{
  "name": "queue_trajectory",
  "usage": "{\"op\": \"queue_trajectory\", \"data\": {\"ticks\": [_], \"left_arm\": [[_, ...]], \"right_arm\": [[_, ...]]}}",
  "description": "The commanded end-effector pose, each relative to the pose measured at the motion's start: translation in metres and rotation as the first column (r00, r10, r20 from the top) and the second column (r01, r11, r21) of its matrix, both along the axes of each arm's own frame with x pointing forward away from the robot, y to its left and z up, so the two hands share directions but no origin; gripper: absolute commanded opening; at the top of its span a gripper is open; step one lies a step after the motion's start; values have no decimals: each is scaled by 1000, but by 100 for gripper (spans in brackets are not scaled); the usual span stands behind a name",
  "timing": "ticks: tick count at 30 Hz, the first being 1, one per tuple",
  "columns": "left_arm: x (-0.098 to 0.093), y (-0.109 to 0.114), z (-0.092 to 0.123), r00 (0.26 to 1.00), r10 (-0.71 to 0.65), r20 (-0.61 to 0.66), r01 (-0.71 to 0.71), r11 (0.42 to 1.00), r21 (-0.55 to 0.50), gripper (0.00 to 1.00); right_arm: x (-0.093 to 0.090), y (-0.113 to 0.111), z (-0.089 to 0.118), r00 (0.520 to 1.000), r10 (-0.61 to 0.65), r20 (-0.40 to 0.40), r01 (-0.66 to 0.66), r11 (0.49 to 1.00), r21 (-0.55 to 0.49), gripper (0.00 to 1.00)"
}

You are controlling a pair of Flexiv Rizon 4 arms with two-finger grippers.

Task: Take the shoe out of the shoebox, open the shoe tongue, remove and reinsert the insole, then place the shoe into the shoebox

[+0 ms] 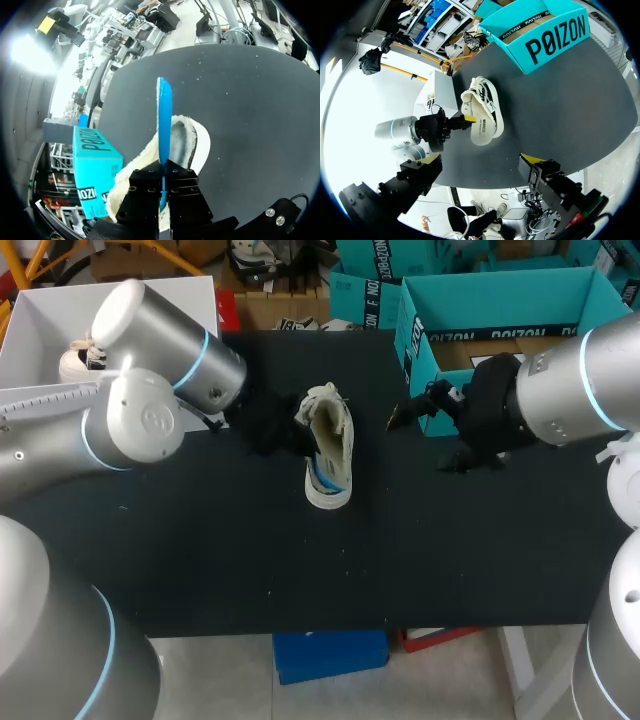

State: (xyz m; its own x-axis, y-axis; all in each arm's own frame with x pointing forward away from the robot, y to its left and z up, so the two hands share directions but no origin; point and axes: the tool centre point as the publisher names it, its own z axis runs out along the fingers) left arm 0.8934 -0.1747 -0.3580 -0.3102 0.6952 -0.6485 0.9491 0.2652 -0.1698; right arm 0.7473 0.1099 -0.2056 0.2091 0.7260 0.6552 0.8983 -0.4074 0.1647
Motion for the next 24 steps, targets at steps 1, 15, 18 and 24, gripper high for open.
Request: {"op": "queue_trajectory", "data": {"ticks": [1,15,18,24], "left_arm": [[0,-2,-2,1000,7,15,-7,1000,5,0],[5,-3,-8,998,35,59,-36,999,10,37],[6,-4,-9,997,36,67,-37,999,14,43],[8,-6,-11,996,40,83,-42,999,20,42]], "right_arm": [[0,1,0,1000,-2,0,2,1000,-3,100],[0,1,0,1000,-2,0,2,1000,-3,100],[0,1,0,1000,-2,0,2,1000,-3,100],[0,1,0,1000,-2,0,2,1000,-3,100]]}}
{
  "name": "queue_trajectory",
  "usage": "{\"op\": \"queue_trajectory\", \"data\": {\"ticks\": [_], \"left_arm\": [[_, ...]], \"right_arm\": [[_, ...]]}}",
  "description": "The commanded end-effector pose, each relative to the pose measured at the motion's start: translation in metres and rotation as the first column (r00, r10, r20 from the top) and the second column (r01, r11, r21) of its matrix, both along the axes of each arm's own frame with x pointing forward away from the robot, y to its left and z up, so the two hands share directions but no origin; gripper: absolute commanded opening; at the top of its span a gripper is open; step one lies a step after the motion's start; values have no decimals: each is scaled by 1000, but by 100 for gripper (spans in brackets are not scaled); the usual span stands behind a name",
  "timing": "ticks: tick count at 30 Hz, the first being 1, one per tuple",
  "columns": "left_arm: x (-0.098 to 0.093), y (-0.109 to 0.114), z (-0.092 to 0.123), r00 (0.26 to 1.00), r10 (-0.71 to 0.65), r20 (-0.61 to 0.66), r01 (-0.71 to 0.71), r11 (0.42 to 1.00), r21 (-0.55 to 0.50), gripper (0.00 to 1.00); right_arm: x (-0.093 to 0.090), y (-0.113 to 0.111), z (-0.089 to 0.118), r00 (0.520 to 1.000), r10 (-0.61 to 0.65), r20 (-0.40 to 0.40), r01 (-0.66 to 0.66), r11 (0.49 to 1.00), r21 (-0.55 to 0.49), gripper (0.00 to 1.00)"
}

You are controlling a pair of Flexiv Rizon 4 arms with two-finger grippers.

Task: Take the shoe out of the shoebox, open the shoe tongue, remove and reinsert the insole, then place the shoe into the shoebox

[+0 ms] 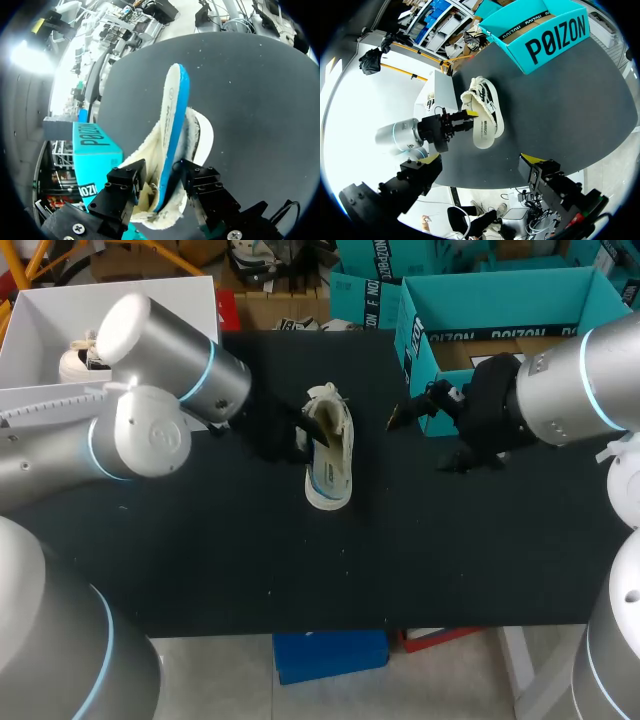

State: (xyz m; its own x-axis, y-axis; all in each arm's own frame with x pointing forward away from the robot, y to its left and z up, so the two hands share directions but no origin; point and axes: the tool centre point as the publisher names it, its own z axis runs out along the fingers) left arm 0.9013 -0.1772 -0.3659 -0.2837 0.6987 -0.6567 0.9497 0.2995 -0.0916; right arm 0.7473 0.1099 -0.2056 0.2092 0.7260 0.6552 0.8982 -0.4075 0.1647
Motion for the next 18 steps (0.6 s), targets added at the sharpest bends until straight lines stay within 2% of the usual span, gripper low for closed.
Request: {"op": "queue_trajectory", "data": {"ticks": [1,3,4,5,18], "left_arm": [[0,-4,-3,1000,8,7,-8,1000,0,39],[1,-4,-3,1000,10,8,-10,1000,-2,25],[1,-5,-3,1000,9,8,-9,1000,-3,8],[0,-5,-3,1000,8,9,-8,1000,-3,0],[-2,-3,1,1000,-2,18,1,1000,14,0]], "right_arm": [[0,1,0,1000,-2,0,2,1000,-3,100],[0,1,0,1000,-2,0,2,1000,-3,100],[0,1,0,1000,-2,0,2,1000,-3,100],[0,1,0,1000,-2,0,2,1000,-3,100],[0,1,0,1000,-2,0,2,1000,-3,100]]}}
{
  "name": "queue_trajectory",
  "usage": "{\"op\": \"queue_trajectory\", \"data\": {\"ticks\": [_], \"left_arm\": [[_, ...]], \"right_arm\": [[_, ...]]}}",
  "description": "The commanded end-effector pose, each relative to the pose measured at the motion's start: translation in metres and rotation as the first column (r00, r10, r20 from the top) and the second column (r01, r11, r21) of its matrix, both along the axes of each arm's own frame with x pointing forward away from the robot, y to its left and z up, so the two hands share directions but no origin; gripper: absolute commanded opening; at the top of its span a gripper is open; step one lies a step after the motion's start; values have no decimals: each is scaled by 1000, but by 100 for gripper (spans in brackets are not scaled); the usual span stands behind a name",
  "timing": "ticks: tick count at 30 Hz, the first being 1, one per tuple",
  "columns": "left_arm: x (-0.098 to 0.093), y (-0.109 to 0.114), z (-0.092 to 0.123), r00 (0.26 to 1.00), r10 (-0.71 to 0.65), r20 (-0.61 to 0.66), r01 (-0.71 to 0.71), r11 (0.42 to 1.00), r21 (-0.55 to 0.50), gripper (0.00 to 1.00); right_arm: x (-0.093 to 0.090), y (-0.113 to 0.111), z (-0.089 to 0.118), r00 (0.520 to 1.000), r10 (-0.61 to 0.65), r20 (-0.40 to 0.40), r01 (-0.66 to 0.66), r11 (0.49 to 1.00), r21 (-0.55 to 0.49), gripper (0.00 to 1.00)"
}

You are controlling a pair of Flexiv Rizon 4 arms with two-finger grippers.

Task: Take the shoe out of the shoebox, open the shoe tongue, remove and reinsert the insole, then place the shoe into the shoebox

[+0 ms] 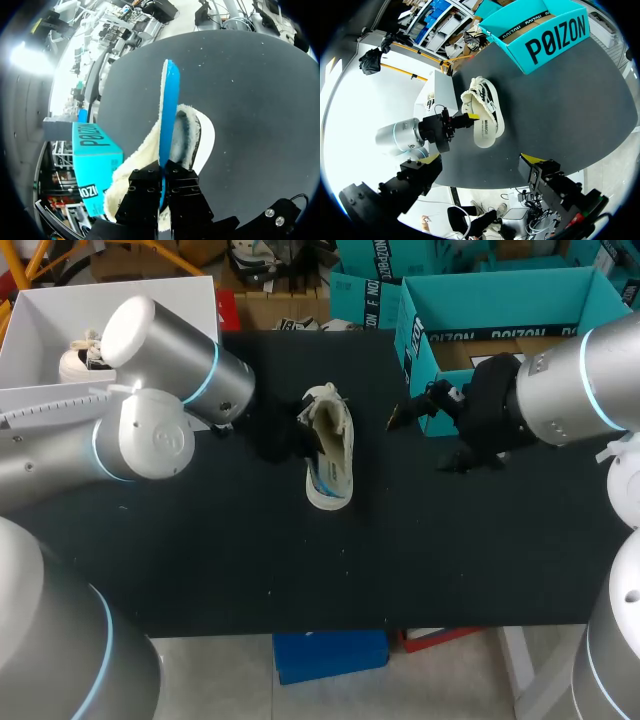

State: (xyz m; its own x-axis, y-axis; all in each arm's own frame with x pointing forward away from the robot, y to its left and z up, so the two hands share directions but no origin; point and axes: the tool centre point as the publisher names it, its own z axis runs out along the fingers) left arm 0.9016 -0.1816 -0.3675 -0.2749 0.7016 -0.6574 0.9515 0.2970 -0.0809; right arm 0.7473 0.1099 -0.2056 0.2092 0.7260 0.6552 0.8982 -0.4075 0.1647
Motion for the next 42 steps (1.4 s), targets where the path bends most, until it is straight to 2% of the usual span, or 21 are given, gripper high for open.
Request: {"op": "queue_trajectory", "data": {"ticks": [1,12,21,37,42], "left_arm": [[-3,1,2,1000,2,13,-2,1000,12,0],[-2,4,5,998,8,63,-10,999,37,0],[10,6,-8,992,30,122,-41,995,86,0],[24,9,-6,976,74,207,-96,990,99,0],[35,14,-6,964,125,236,-147,986,78,0]], "right_arm": [[0,1,0,1000,-2,0,2,1000,-3,100],[0,1,0,1000,-2,0,2,1000,-3,100],[0,1,0,1000,-2,0,2,1000,-3,100],[0,1,0,1000,-2,0,2,1000,-3,100],[0,1,0,1000,-2,0,2,1000,-3,100]]}}
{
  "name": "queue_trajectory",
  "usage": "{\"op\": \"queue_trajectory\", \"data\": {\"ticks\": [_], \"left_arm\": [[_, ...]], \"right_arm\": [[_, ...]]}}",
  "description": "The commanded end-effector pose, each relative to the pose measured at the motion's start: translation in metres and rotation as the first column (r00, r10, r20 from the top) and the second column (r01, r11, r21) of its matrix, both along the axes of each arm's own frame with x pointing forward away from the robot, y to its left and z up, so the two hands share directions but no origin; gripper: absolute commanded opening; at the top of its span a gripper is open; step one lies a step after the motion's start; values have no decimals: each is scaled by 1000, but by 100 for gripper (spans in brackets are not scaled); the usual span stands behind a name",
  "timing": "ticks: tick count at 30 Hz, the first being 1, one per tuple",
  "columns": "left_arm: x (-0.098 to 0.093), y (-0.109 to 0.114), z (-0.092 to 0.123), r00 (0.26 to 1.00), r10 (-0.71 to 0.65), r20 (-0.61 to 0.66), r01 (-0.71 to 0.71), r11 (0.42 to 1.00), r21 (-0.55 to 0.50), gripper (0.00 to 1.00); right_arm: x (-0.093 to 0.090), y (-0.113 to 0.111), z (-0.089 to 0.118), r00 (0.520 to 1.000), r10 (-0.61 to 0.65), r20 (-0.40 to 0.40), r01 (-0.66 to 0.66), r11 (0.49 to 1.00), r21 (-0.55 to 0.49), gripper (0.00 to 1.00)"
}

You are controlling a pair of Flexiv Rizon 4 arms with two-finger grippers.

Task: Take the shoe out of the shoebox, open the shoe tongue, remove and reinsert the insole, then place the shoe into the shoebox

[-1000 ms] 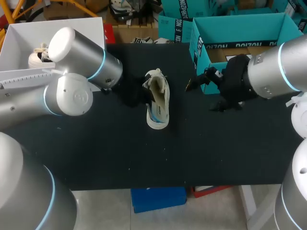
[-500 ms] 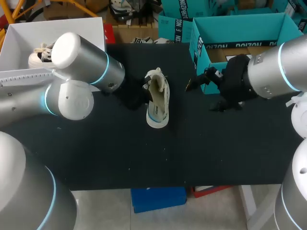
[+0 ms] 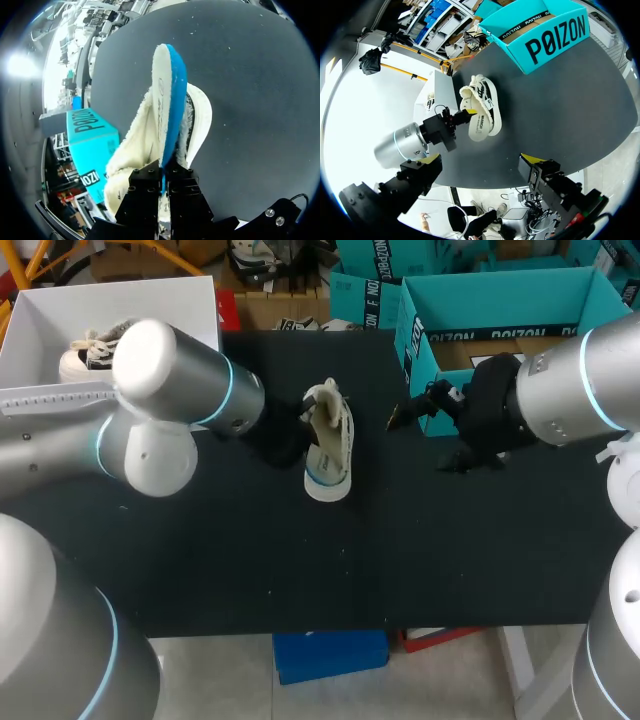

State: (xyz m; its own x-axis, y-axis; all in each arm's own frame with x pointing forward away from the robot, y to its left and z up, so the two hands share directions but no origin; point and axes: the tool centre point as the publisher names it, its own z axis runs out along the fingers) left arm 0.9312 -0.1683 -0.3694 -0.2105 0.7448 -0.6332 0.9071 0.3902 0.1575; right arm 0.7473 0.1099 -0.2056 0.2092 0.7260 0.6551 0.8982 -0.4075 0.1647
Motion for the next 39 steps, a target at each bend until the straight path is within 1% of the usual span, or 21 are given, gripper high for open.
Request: {"op": "queue_trajectory", "data": {"ticks": [1,7,12,13,14,15,16,17,18,22,28,29,31,33,34,36,37,39], "left_arm": [[7,2,-4,999,36,19,-36,999,-17,0],[15,4,-6,997,68,40,-67,997,-33,0],[14,0,-6,998,62,27,-60,996,-70,0],[12,-1,-6,998,56,11,-54,995,-87,5],[11,-2,-5,999,51,2,-51,994,-97,27],[9,-4,-4,999,42,-7,-42,993,-109,54],[7,-5,-3,999,34,-13,-35,992,-122,69],[5,-6,-2,999,25,-28,-29,990,-141,81],[2,-7,0,999,19,-41,-26,987,-159,100],[-9,-10,8,996,-22,-90,2,977,-214,100],[-22,-10,15,987,-73,-146,33,965,-260,100],[-24,-10,15,985,-82,-152,40,965,-260,94],[-28,-10,16,981,-99,-167,54,965,-258,75],[-31,-9,15,976,-120,-180,73,966,-247,64],[-32,-9,15,975,-124,-184,77,967,-244,49],[-33,-9,14,974,-129,-186,83,968,-239,34],[-33,-9,13,973,-131,-189,84,967,-239,31],[-34,-9,11,969,-141,-201,93,969,-228,33]], "right_arm": [[0,1,0,1000,-2,0,2,1000,-3,100],[0,1,0,1000,-2,0,2,1000,-3,100],[0,1,0,1000,-2,0,2,1000,-3,100],[0,1,0,1000,-2,0,2,1000,-3,100],[0,1,0,1000,-2,0,2,1000,-3,100],[0,1,0,1000,-2,0,2,1000,-3,100],[0,1,0,1000,-2,0,2,1000,-3,100],[0,1,0,1000,-2,0,2,1000,-3,100],[0,1,0,1000,-2,0,2,1000,-3,100],[0,1,0,1000,-2,0,2,1000,-3,100],[0,1,0,1000,-2,0,2,1000,-3,100],[0,1,0,1000,-2,0,2,1000,-3,100],[0,1,0,1000,-2,0,2,1000,-3,100],[0,1,0,1000,-2,0,2,1000,-3,100],[0,1,0,1000,-2,0,2,1000,-3,100],[0,1,0,1000,-2,0,2,1000,-3,100],[0,1,0,1000,-2,0,2,1000,-3,100],[0,1,0,1000,-2,0,2,1000,-3,100]]}}
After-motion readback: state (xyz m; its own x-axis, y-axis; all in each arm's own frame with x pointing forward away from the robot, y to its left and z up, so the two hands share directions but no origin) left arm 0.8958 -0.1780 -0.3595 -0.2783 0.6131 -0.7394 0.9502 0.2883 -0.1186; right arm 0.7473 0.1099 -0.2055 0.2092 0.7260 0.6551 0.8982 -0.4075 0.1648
